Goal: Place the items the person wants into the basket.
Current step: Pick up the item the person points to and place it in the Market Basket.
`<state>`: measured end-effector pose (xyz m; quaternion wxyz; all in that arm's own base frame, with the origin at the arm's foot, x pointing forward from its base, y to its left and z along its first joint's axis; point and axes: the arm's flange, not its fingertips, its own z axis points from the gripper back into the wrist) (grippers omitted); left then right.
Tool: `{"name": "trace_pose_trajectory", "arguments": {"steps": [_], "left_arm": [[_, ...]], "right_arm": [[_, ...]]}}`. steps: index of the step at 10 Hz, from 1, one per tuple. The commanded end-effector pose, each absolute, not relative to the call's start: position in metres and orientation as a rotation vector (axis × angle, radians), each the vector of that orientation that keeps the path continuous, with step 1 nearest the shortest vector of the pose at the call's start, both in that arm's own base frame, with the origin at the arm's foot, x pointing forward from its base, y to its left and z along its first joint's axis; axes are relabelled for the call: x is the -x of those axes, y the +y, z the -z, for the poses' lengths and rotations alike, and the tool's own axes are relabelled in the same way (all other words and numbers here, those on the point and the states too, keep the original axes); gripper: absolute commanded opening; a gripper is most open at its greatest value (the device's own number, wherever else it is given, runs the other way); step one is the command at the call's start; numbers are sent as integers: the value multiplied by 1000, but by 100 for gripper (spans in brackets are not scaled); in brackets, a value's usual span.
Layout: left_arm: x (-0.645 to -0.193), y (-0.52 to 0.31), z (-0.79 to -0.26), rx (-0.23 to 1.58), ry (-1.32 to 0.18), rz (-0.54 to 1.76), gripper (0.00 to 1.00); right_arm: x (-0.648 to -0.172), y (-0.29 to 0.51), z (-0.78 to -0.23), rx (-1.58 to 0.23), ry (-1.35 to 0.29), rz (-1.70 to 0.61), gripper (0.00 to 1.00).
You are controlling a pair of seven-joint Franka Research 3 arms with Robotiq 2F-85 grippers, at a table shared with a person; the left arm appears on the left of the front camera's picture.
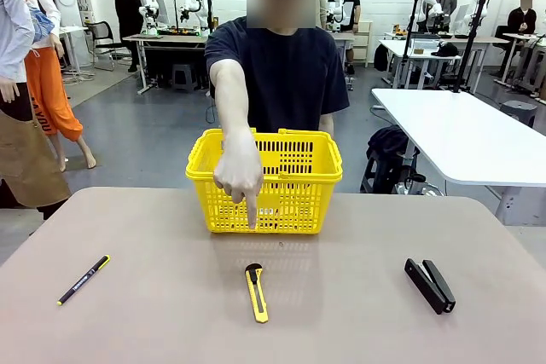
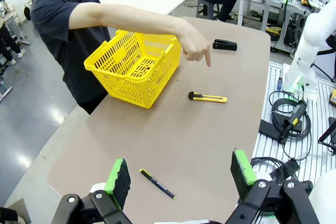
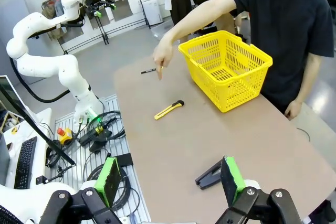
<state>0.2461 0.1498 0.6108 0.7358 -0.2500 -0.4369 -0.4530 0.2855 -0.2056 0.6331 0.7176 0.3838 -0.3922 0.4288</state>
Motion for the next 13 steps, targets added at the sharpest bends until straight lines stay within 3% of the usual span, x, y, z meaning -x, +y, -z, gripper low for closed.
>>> {"name": "trace_pose_trajectory", "arguments": {"steps": [1,8,9,11,13], "left_arm": [[-246,151,-610,554,-982,1015,100],[-246,150,-611,549,-960,995,100],[-245,111,-629,505,-910,1079,100],[-259,16,-642,454,-682,1179,100],[-266,-88,-620,288,-334,994,100]], "right_arm": [[-288,-206,-635,-862,-892,-966,100],[-288,-206,-635,-862,-892,-966,100],[-288,-206,-635,-862,-892,-966,100],[-288,-206,-635,-862,-892,-966,100],[-288,-206,-635,-862,-892,-966,100]]}}
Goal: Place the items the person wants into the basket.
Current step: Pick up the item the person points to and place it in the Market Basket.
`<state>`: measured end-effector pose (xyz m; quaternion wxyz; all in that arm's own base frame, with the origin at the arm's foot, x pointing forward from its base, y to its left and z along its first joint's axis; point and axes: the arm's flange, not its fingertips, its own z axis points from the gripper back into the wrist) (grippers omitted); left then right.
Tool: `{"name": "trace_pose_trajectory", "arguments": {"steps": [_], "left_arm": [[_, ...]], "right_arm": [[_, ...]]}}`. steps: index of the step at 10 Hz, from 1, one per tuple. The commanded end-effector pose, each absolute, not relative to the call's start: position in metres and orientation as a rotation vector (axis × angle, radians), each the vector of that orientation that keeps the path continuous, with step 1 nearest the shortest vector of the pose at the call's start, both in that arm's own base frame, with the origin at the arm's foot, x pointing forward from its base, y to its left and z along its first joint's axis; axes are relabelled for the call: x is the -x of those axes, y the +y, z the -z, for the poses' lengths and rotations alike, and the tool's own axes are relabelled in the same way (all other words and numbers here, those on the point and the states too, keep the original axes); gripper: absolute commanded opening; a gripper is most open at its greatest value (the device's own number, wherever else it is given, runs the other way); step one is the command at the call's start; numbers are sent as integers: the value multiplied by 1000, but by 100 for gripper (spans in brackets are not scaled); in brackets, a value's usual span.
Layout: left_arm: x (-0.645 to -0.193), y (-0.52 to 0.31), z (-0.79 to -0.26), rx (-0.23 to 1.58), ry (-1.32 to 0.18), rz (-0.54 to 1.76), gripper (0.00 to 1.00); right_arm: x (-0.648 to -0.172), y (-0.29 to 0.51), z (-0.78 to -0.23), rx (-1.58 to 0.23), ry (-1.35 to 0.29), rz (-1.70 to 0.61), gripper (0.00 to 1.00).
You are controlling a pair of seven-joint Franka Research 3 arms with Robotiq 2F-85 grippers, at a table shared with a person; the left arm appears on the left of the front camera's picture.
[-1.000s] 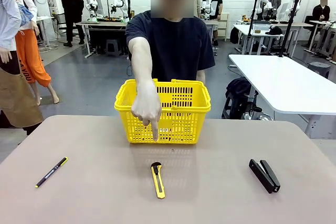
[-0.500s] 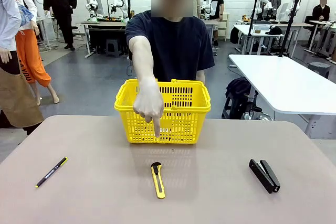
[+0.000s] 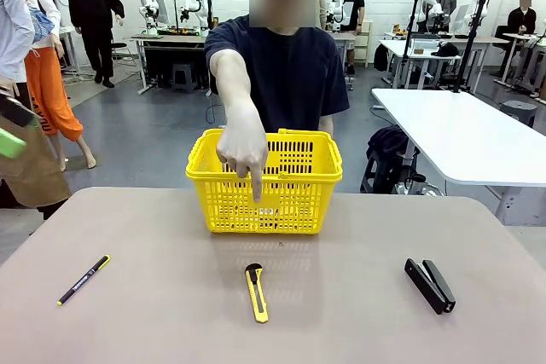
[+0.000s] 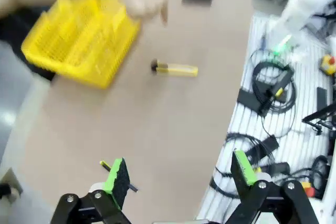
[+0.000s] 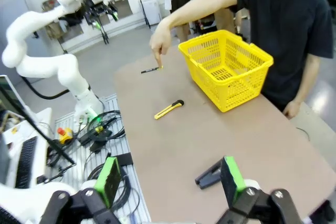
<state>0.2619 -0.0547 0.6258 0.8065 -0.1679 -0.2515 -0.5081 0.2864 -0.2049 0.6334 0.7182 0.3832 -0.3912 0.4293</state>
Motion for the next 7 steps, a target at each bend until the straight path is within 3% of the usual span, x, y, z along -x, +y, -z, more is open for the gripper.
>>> {"name": "trace_pose_trajectory", "arguments": {"steps": [1,2,3,7], "left_arm": [[-263,-129,-604,233,-188,956,100],[-259,-165,-588,171,-89,902,100],[-259,-198,-566,141,-81,849,100],[-298,-255,-495,-20,-336,518,100]], "right_arm": [[-288,-206,-635,-862,-892,-966,100],[-288,-206,-635,-862,-892,-966,100],[-288,-206,-635,-862,-892,-966,100],[-288,-206,-635,-862,-892,-966,100]]}}
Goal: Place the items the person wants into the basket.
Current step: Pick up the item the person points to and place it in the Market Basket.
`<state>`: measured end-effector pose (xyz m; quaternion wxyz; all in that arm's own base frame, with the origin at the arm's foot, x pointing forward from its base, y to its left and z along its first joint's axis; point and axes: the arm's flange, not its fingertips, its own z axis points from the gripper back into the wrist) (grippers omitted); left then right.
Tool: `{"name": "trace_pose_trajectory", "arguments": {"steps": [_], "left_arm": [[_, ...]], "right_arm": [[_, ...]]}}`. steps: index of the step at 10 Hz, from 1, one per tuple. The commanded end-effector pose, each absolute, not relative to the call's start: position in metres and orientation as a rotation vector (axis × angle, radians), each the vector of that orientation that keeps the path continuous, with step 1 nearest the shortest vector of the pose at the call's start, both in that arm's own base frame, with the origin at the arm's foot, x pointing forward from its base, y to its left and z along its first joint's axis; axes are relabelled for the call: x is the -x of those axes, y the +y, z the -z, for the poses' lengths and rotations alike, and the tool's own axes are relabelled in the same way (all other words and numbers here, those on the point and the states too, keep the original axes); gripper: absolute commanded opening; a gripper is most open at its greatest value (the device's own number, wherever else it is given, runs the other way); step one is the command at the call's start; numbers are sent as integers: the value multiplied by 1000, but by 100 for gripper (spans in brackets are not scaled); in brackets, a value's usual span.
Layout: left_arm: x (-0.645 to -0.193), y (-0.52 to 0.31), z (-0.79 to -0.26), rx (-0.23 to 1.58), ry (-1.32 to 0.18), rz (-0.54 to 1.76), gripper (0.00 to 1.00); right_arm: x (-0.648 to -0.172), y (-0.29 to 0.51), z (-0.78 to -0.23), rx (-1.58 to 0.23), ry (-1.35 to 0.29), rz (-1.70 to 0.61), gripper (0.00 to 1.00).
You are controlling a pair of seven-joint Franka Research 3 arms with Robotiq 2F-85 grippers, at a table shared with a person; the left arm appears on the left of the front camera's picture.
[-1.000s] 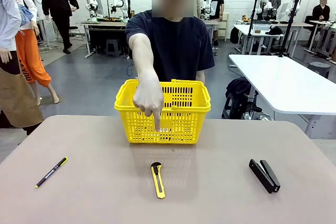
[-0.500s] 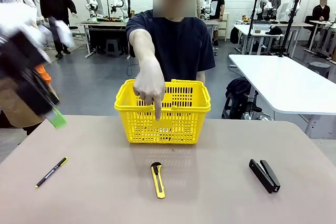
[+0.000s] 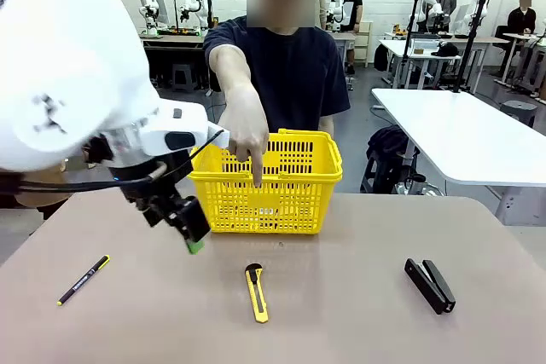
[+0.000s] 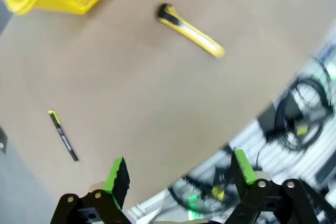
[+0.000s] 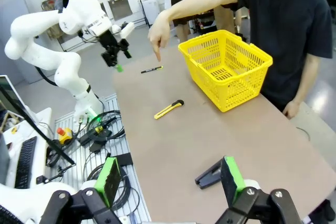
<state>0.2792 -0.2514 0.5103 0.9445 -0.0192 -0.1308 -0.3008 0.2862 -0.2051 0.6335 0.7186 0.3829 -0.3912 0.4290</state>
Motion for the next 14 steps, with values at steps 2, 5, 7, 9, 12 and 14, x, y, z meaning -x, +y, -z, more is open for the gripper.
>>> {"name": "trace_pose_trajectory", "arguments": {"steps": [2,5,7,9,12,14], "left_arm": [[-330,-263,-474,-75,-383,413,100],[-367,-267,-456,-83,-358,339,100],[-355,-254,-452,-72,-358,372,100],[-355,-254,-452,-72,-358,372,100],[-355,-254,-452,-72,-358,372,100],[-359,-257,-453,-53,-346,380,100]], "right_arm": [[-288,-206,-635,-862,-892,-966,100],[-288,-206,-635,-862,-892,-966,100],[-288,-206,-635,-862,-892,-966,100],[-288,-206,-635,-862,-892,-966,100],[-288,-206,-635,-862,-892,-966,100],[-288,-206,-635,-862,-892,-966,100]]}}
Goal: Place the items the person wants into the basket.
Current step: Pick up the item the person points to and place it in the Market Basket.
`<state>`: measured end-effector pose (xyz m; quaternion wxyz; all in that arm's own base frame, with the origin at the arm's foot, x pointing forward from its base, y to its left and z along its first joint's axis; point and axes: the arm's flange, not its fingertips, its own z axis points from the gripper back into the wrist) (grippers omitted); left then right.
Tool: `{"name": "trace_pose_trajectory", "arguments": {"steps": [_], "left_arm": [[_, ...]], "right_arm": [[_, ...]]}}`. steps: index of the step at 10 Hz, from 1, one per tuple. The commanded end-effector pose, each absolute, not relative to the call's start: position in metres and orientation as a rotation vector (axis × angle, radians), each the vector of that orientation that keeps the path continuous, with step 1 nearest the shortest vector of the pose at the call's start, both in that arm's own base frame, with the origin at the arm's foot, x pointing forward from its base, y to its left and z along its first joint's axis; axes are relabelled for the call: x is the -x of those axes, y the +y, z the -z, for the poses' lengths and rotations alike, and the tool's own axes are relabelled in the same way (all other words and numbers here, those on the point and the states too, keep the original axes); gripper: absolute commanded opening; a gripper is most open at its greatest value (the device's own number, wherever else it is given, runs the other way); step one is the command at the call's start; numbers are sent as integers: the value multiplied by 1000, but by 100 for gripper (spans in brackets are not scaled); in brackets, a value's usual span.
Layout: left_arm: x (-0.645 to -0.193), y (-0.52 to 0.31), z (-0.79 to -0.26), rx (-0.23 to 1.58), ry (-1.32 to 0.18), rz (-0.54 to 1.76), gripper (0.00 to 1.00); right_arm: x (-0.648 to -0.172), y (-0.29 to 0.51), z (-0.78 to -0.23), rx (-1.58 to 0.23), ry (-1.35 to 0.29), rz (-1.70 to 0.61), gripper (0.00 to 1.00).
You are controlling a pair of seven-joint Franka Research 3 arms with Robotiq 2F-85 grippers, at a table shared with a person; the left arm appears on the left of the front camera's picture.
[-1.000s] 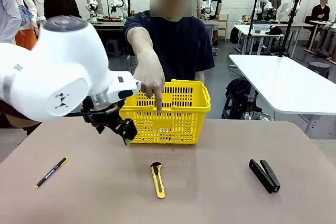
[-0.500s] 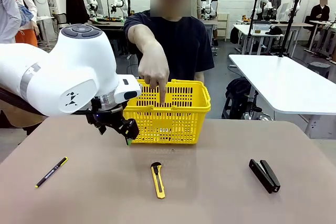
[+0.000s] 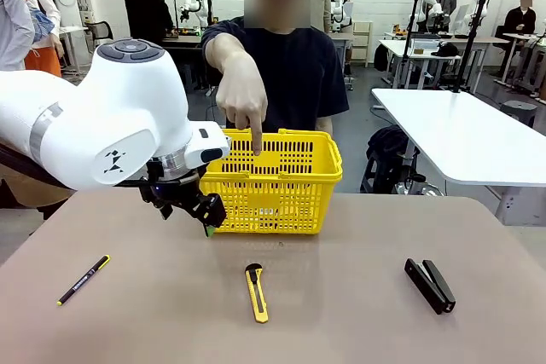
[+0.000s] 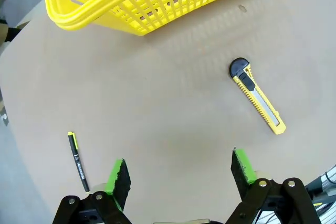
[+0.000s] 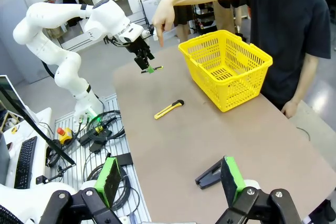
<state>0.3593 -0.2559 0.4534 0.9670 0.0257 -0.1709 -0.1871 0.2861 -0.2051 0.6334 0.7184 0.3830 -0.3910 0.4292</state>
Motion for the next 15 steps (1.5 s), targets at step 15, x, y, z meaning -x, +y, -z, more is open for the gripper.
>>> {"name": "trace_pose_trajectory", "arguments": {"steps": [15], "left_arm": [[-385,-389,-323,-27,13,-36,100]], "right_arm": [[-288,-206,-635,-862,-892,-966,100]]}}
